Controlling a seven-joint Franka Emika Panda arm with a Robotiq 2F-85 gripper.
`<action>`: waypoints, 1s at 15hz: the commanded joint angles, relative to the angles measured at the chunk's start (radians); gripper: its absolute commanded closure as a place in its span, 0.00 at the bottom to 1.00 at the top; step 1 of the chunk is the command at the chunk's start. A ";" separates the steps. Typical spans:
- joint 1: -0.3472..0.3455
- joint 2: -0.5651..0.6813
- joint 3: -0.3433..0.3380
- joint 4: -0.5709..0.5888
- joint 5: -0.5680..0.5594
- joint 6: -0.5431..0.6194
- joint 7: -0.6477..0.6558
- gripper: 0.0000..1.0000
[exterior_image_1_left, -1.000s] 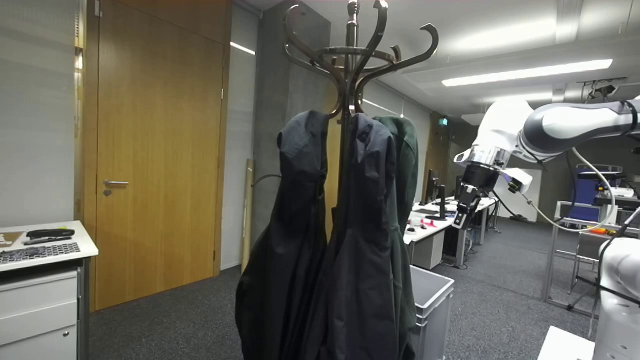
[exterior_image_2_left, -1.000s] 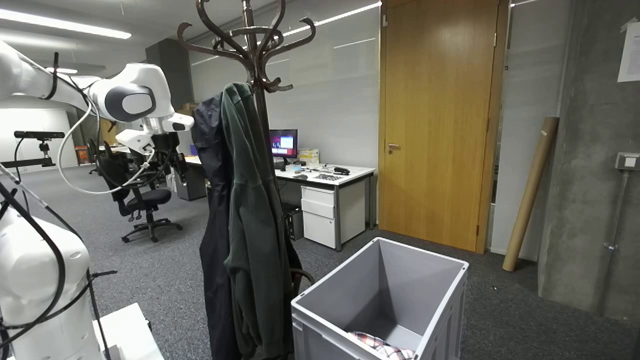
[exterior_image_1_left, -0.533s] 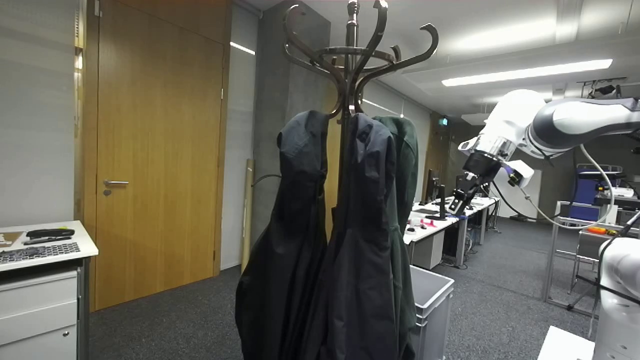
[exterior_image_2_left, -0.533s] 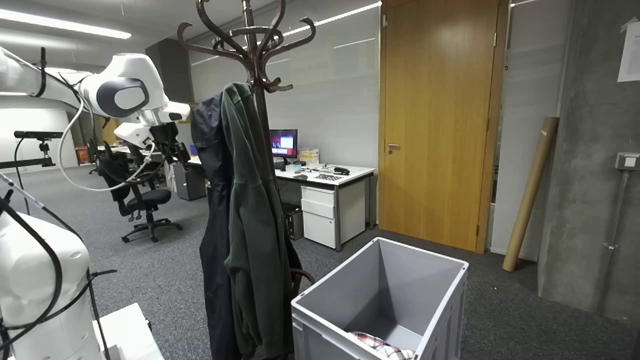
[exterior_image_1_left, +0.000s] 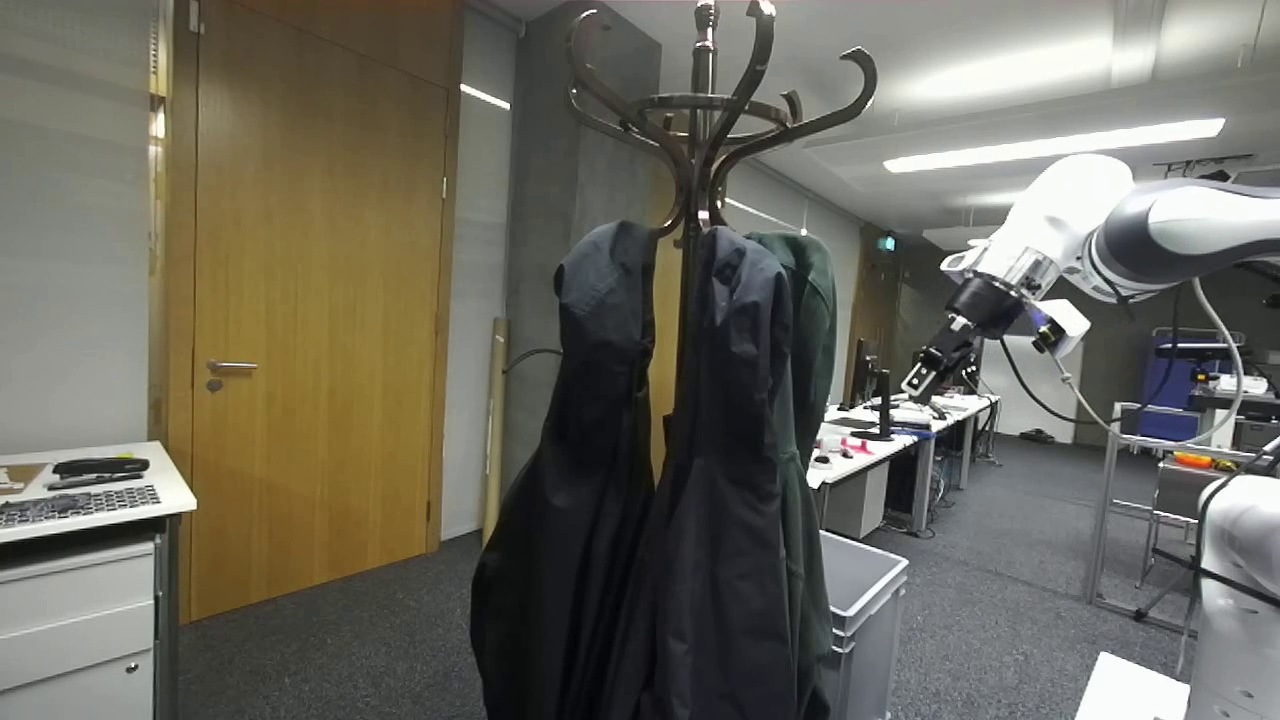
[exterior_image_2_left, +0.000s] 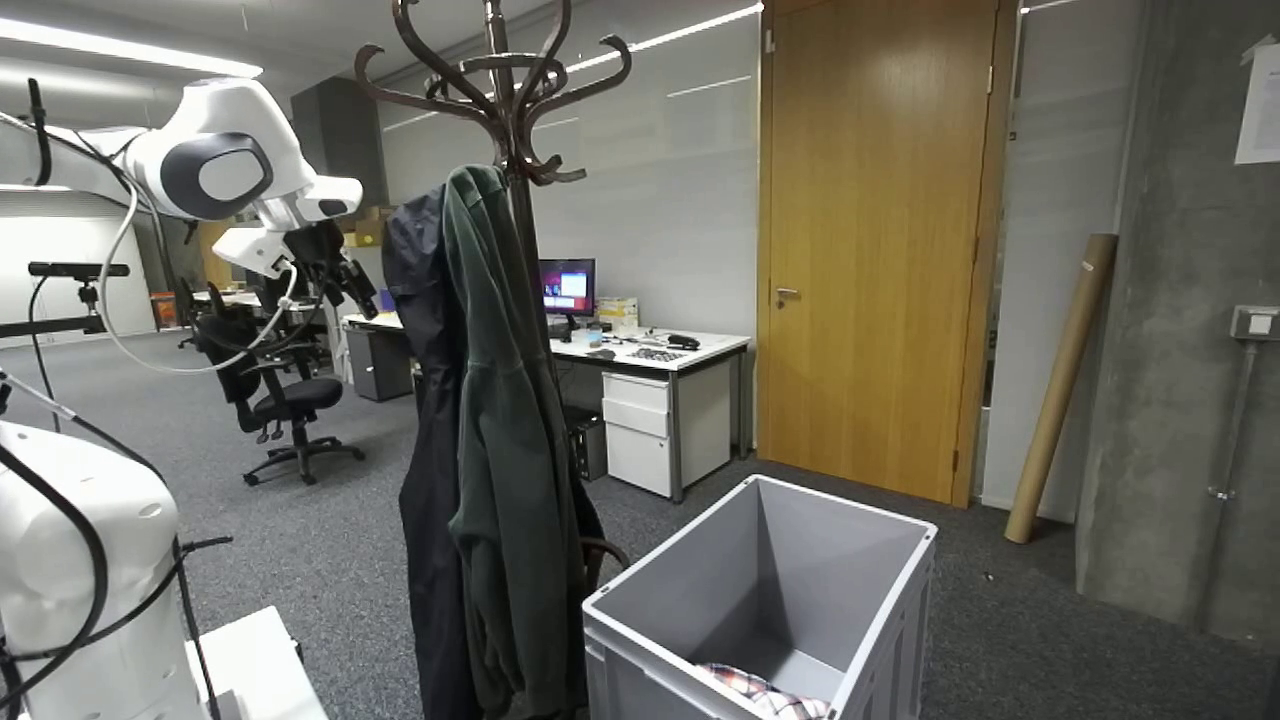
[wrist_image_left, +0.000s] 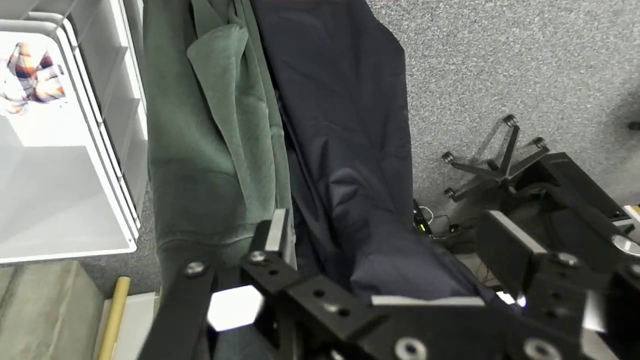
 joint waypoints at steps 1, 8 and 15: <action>-0.014 -0.067 -0.005 -0.013 -0.038 0.033 -0.020 0.00; -0.031 -0.090 -0.014 0.007 -0.116 0.140 -0.063 0.00; -0.053 -0.050 -0.015 0.026 -0.192 0.350 -0.083 0.00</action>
